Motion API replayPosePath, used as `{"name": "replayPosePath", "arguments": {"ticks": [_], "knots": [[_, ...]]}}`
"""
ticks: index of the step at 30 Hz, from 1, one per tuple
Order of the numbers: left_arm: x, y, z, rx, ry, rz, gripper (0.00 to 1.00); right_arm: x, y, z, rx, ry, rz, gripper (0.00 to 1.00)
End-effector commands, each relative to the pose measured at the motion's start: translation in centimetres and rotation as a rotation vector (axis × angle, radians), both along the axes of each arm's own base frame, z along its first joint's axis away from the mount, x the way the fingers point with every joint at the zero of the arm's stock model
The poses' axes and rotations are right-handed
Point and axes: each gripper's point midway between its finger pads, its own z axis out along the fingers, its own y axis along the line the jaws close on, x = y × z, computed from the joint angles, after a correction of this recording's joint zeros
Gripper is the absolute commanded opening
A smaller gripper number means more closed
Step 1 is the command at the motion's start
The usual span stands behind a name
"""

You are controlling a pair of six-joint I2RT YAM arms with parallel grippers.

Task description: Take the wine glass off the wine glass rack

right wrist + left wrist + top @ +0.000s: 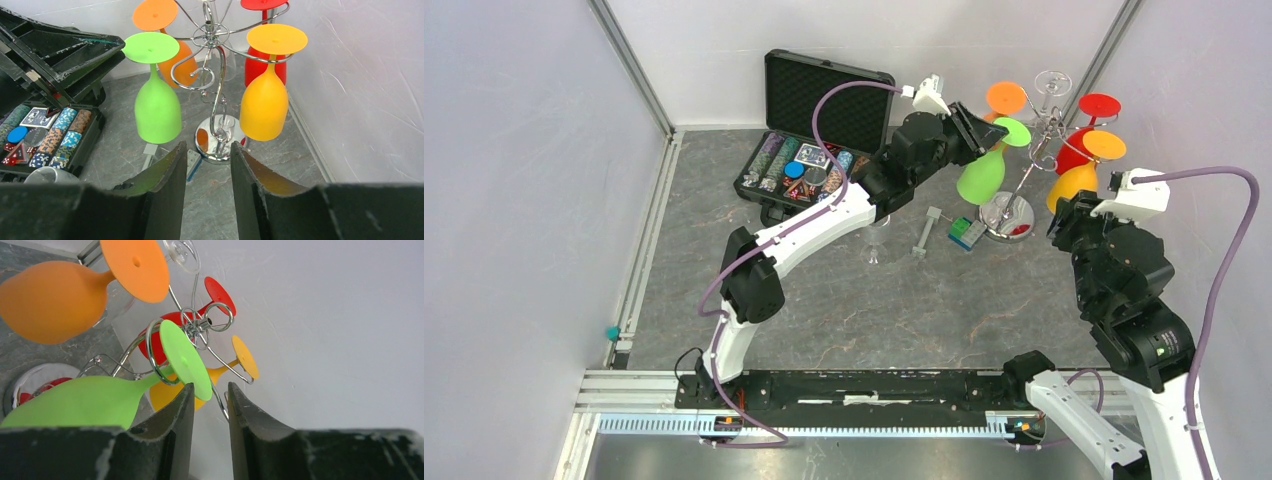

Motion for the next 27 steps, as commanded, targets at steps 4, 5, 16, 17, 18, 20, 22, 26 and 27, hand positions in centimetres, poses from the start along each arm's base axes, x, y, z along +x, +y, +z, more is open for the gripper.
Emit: {"name": "replayPosePath", "arguments": {"ticks": [4,5,16,17,18,20,22,26,27], "knots": [[0.0,-0.5,0.2,-0.002,0.008,-0.017,0.38,-0.1,-0.3,0.9,0.021,-0.044,-0.017,0.42],[0.0,-0.5,0.0,-0.001,0.011,-0.015,0.39,-0.1,-0.3,0.9,0.021,-0.043,-0.016,0.42],[0.3,0.0,-1.4,0.045,0.035,0.013,0.48,0.0,-0.3,0.8,0.018,-0.041,-0.018,0.42],[0.1,0.2,-1.2,0.049,0.029,0.015,0.49,0.0,-0.3,0.9,0.018,-0.042,-0.017,0.42],[0.1,0.5,-1.1,0.051,0.024,0.022,0.50,0.0,-0.3,0.8,0.017,-0.041,-0.017,0.42],[0.0,0.9,-0.7,0.045,0.012,0.030,0.51,0.0,-0.2,0.8,0.016,-0.041,-0.016,0.42],[-0.1,1.3,-0.3,0.042,0.001,0.036,0.51,0.1,-0.1,0.7,0.018,-0.040,-0.012,0.42],[-0.2,1.4,-0.4,0.042,0.001,0.037,0.53,0.2,-0.1,0.6,0.022,-0.041,-0.010,0.42],[-0.3,1.4,-0.4,0.040,0.004,0.033,0.54,0.2,-0.1,0.6,0.021,-0.040,-0.009,0.42]]}}
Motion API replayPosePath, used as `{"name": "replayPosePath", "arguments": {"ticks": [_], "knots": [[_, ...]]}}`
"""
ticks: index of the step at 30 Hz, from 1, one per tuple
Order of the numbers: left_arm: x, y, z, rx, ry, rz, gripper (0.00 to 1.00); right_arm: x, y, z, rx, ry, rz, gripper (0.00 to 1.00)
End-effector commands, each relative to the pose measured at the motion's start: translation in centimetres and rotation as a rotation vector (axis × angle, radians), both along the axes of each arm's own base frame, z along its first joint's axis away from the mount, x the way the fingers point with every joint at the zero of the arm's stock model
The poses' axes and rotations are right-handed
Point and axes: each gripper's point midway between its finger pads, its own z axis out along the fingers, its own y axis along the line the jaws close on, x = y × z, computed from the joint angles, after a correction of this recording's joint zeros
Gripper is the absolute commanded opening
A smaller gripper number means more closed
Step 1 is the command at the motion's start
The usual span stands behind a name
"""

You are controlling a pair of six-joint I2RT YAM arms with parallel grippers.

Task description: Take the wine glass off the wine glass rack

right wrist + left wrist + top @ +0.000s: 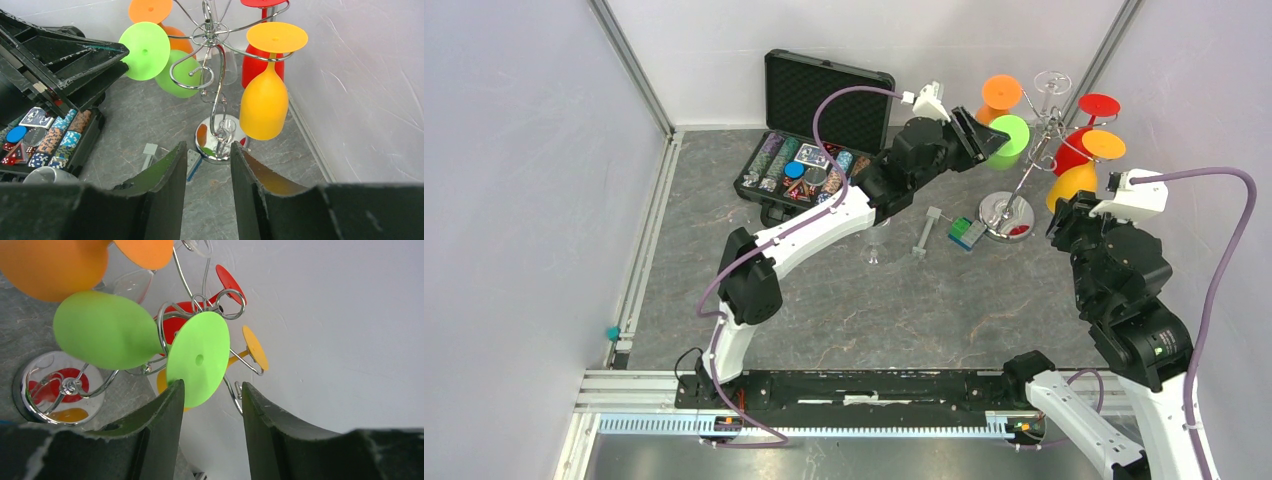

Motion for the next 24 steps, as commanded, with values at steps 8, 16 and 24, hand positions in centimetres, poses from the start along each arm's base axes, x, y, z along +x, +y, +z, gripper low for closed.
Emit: {"name": "replayPosePath", "arguments": {"ticks": [8,16,24], "knots": [[-0.4,1.6,1.9,-0.011,-0.046,0.029,0.57,0.1,-0.1,0.6,0.021,-0.037,-0.010,0.42],[-0.9,2.2,3.1,-0.047,-0.068,0.025,0.60,0.1,0.0,0.5,0.021,-0.037,-0.007,0.42],[-0.9,2.3,3.0,-0.043,-0.074,0.034,0.65,0.1,0.0,0.4,0.022,-0.034,-0.004,0.42]]}}
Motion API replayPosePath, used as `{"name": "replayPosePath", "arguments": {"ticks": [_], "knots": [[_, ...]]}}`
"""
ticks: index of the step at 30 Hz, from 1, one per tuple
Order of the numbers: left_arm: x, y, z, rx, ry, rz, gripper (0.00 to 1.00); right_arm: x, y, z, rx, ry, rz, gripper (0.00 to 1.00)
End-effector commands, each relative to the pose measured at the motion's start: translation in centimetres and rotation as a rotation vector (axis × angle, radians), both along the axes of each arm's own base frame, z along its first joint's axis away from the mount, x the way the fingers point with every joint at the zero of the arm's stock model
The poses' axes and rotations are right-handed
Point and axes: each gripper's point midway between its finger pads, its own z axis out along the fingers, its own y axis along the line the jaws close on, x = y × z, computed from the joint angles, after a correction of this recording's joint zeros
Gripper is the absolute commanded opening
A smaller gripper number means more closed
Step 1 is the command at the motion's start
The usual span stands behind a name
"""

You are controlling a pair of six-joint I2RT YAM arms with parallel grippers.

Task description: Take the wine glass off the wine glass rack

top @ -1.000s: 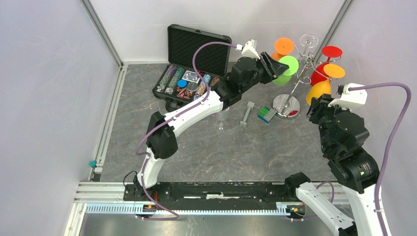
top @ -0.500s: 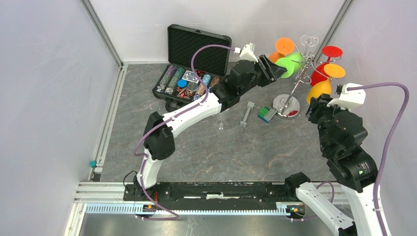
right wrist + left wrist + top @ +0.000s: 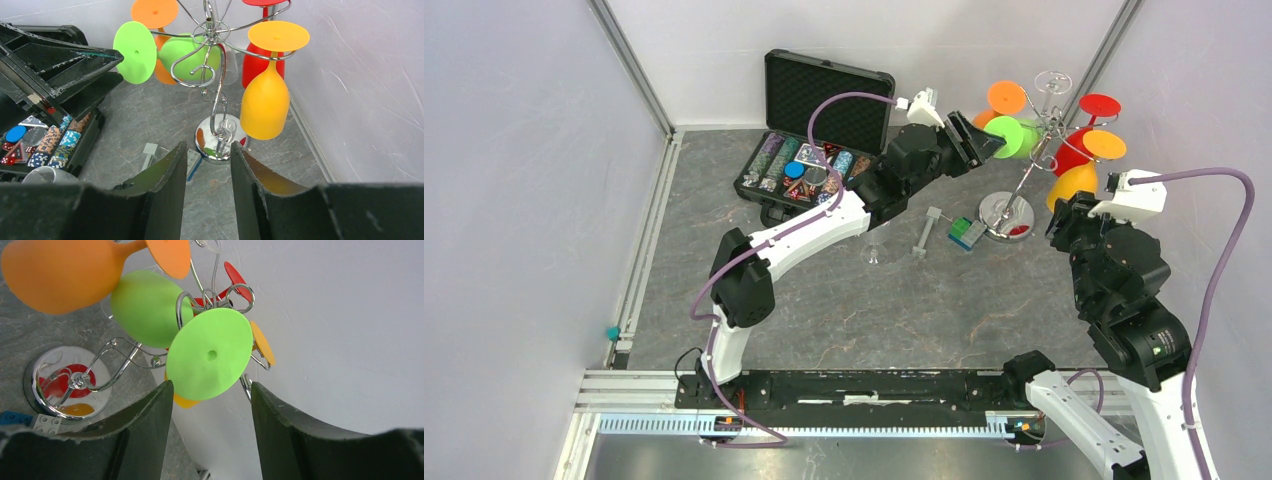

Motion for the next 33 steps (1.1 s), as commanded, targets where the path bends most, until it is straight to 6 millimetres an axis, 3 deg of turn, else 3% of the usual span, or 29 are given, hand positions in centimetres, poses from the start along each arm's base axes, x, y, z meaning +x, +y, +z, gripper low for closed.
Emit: {"name": "replayPosePath", "arguments": {"ticks": [1,16,33], "knots": [[-0.3,1.4,3.7,-0.046,-0.075,0.027,0.66,0.1,0.0,0.6,0.024,-0.037,-0.003,0.42],[-1.4,3.4,6.4,-0.082,-0.132,0.044,0.74,0.1,0.1,0.7,0.030,-0.044,0.003,0.42],[1.4,0.7,2.3,0.019,-0.094,0.074,0.75,-0.1,0.2,0.9,0.036,-0.052,0.008,0.42]]}}
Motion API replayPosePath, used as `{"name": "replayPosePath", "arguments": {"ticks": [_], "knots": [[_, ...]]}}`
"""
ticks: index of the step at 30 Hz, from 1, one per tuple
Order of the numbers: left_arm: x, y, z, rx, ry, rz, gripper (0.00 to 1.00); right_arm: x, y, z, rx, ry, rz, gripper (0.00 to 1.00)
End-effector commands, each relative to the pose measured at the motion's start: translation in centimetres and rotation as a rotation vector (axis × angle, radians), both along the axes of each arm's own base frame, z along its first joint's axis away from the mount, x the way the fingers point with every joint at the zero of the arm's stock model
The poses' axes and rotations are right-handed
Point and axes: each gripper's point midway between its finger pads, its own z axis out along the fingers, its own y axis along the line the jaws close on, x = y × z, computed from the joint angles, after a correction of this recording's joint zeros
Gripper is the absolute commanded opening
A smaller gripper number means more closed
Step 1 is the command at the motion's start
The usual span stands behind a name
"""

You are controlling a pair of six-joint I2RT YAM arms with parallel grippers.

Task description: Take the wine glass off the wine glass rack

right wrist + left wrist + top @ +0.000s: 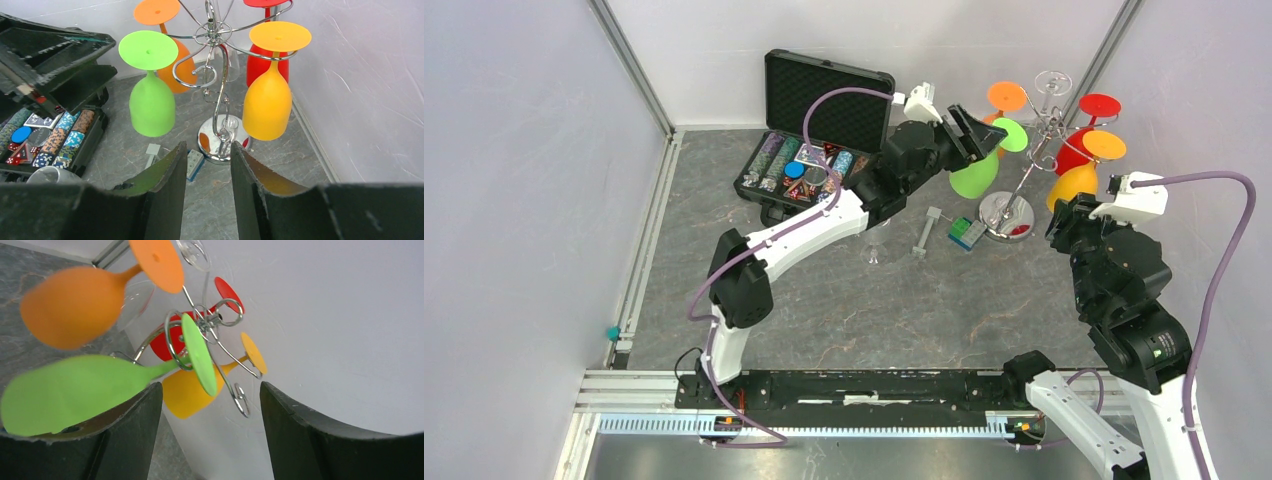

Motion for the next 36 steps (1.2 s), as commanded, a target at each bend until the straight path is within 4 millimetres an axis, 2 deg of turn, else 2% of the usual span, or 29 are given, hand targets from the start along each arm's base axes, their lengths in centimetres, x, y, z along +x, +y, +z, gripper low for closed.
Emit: {"name": "replayPosePath", "arguments": {"ticks": [1,9,13,22,29,36], "knots": [[1.6,-0.1,0.2,0.059,-0.052,0.058,0.75,0.1,0.1,0.9,0.022,-0.041,0.002,0.42],[2.3,-1.0,-1.2,0.082,-0.038,0.059,0.74,0.3,0.2,0.8,0.023,-0.042,0.001,0.42],[2.7,-1.5,-1.2,0.093,-0.055,0.056,0.57,0.3,0.2,0.8,0.026,-0.044,0.004,0.42],[2.6,-1.4,-2.0,0.118,-0.044,0.052,0.36,0.1,0.1,0.7,0.028,-0.045,0.002,0.42],[2.1,-1.0,-1.6,0.108,-0.035,0.045,0.32,0.2,0.1,0.6,0.029,-0.044,0.001,0.42],[1.8,-0.4,-0.4,0.071,-0.036,0.046,0.13,0.2,0.2,0.4,0.032,-0.045,0.004,0.42]]}}
